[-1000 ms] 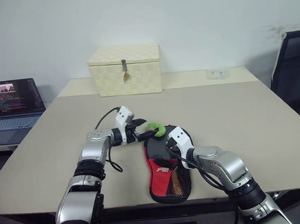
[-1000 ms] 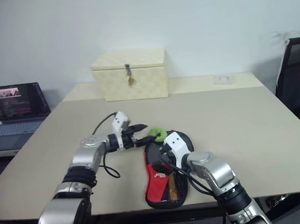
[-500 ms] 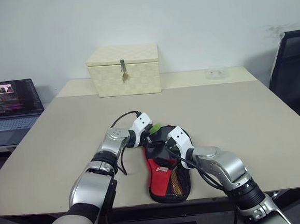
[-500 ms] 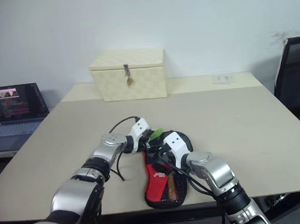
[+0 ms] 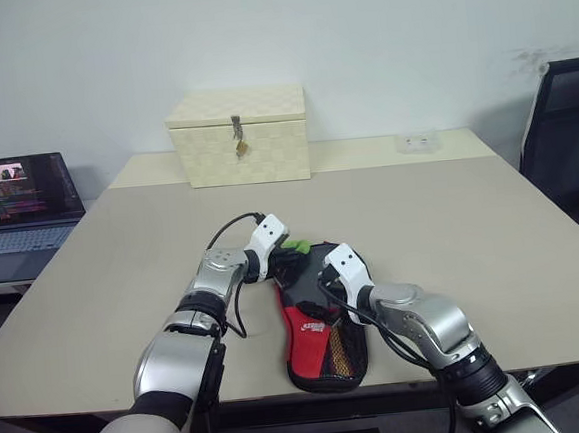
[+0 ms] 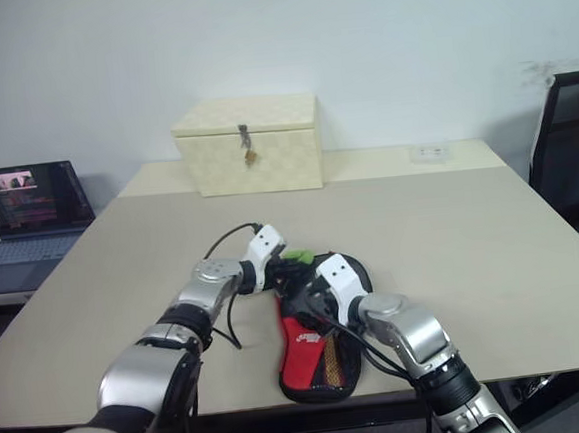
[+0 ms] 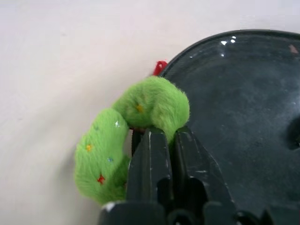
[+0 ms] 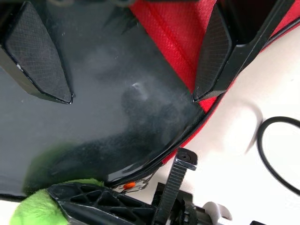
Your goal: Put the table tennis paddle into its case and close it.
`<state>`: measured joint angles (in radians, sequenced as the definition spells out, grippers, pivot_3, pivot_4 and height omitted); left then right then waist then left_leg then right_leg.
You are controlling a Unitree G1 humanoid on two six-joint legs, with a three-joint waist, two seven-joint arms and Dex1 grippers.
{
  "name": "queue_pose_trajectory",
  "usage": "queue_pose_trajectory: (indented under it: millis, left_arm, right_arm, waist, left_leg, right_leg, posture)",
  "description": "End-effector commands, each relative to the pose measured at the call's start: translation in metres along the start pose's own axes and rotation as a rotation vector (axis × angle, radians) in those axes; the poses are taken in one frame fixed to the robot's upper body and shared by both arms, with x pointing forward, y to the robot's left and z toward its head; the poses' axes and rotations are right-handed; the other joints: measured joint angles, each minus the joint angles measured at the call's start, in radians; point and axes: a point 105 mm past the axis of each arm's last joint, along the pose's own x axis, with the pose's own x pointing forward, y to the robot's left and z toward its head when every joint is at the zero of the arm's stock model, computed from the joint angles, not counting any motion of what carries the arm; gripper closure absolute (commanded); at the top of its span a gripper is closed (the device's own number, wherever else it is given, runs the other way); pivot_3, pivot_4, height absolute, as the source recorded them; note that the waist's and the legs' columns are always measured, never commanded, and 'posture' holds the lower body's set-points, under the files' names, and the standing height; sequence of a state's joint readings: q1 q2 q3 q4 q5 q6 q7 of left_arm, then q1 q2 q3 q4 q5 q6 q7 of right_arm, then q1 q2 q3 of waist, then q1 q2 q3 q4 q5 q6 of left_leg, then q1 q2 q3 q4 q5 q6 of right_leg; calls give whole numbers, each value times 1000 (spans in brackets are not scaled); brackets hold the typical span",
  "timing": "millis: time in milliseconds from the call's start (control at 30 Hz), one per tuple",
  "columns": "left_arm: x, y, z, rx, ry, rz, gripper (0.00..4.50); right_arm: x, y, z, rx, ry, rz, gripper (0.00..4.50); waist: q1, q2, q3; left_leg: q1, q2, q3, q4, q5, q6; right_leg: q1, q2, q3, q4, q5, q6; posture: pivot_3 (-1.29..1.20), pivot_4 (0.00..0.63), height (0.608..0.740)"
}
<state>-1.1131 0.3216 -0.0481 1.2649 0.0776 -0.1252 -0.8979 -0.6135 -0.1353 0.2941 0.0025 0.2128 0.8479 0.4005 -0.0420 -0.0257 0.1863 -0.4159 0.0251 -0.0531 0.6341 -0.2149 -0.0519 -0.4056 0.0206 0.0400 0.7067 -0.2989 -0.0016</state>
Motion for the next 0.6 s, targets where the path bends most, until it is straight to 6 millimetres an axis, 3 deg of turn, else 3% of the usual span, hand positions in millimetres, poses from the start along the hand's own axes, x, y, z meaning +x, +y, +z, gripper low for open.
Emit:
queue_pose_trajectory:
  millis: [33, 267, 600]
  left_arm:
    - [-1, 14, 7, -4, -1, 106, 4456]
    - [0, 42, 30, 16, -1, 370, 4456]
    - [28, 25, 80, 119, -78, 386, 4456]
  right_arm:
    - [2, -14, -17, 12, 54, -60, 0]
    - [-3, -13, -42, 20, 134, -52, 0]
    - [-13, -16, -77, 10, 250, -79, 0]
  waist:
    - [0, 0, 0]
    - [2, -1, -1]
    - [11, -4, -4]
  left_leg:
    - [0, 0, 0, 0, 0, 0]
    - [0, 0, -1, 8, 0, 0]
    - [0, -2, -1, 10, 0, 0]
  right_leg:
    - [0, 0, 0, 1, 0, 0]
    - [1, 0, 0, 7, -2, 4]
    - [2, 0, 0, 7, -2, 6]
  posture:
    - [0, 150, 740]
    - [0, 150, 740]
    - [0, 150, 740]
